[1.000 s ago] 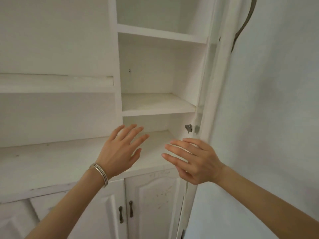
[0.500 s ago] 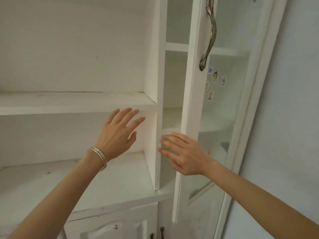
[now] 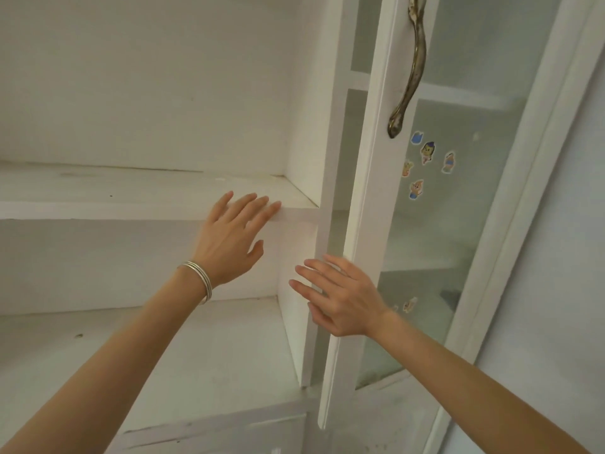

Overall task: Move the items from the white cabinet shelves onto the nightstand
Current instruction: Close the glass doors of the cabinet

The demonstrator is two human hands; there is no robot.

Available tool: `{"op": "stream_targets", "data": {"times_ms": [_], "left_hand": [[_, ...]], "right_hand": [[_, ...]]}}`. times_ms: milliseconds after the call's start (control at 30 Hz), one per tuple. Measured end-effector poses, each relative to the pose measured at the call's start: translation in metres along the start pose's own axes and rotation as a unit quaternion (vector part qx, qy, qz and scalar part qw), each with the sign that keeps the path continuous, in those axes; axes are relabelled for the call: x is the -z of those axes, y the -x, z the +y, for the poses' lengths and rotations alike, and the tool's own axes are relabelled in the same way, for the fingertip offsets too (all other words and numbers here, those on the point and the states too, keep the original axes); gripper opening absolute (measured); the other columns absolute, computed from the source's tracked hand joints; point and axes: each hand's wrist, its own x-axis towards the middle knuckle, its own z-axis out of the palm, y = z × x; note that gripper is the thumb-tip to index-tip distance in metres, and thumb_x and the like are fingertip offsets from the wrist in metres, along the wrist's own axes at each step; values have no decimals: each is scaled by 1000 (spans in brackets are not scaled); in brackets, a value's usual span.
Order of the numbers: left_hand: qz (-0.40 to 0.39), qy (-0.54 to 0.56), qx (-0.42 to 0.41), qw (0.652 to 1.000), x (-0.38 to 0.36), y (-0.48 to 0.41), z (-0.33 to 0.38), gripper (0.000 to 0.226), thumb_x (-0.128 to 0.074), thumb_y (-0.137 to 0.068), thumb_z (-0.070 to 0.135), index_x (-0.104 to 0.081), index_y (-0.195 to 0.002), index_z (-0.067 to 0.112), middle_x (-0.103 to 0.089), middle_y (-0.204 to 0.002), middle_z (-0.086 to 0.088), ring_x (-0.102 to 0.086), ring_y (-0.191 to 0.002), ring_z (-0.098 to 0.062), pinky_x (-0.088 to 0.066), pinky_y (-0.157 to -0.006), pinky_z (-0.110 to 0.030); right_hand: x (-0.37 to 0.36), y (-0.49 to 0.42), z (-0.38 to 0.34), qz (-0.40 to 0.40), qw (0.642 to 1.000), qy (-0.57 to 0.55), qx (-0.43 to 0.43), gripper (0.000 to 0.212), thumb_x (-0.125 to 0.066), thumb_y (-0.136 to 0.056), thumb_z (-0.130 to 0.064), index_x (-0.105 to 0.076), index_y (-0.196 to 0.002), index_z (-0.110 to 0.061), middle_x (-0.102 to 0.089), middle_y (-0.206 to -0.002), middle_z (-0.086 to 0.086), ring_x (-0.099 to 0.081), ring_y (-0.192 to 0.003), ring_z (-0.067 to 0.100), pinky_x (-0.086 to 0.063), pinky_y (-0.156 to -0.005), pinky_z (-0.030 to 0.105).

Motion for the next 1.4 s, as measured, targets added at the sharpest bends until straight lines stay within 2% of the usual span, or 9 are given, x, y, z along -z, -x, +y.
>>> {"op": "stream_targets", "data": {"times_ms": [133,467,1400], "left_hand": [[32,-16,-4,999,-9,0,-1,67,-43,-78,32,-35,-143,15,-48,-137,-9,-40,-128,-29,-19,-112,-50],[89,-13,9,996,-20,-1,4,67,-53,-77,30,-40,-141,14,-50,-133,-11,-46,-120,-32,-25,-106,-47],[78,14,40,996,-14,-1,11,64,-50,-77,32,-45,-138,14,-51,-132,-10,-46,-119,-31,-24,-105,-45]], "right_hand": [[-21,-11,6,-7,1000,3,-7,35,-49,-86,-25,-66,-114,-12,-64,-118,11,-57,-112,28,-26,-111,39],[-41,-16,11,10,1000,21,4,34,-47,-86,-25,-68,-109,-11,-67,-111,11,-59,-107,29,-28,-110,41],[-48,-19,12,-19,999,39,-10,35,-44,-88,-27,-68,-108,-11,-68,-108,11,-61,-104,27,-29,-108,42]]}}
